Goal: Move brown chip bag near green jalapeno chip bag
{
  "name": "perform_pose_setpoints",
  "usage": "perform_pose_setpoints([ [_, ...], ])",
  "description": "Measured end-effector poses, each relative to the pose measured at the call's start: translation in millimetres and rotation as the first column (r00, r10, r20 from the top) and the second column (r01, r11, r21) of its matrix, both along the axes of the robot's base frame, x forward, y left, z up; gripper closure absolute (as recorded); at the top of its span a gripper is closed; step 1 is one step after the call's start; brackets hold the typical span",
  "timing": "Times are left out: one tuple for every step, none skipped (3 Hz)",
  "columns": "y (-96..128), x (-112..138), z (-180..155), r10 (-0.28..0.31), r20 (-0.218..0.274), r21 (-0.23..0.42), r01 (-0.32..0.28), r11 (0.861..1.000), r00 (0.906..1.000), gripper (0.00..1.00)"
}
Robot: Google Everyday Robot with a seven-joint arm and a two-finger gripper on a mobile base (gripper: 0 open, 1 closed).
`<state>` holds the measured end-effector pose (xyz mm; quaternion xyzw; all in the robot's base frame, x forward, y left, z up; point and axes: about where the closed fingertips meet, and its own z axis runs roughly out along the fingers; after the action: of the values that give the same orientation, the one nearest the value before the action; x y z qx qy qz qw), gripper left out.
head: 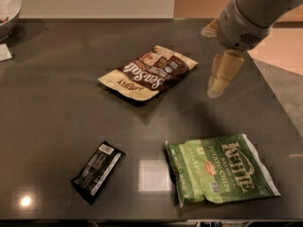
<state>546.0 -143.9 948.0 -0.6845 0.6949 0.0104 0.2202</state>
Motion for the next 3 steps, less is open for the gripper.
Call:
perform_pose_setpoints([
  [23.1,34.0,-14.4,0.089,0.003,0.031,-0.089,0.996,0.9960,0.00],
  [41.2,67.9,-35.0,0.147,-0.026,0.031,-0.146,0.989,0.9888,0.00],
  [54.7,100.4,-61.9,0.179,-0.078,0.008,-0.179,0.984,0.9808,0.00],
])
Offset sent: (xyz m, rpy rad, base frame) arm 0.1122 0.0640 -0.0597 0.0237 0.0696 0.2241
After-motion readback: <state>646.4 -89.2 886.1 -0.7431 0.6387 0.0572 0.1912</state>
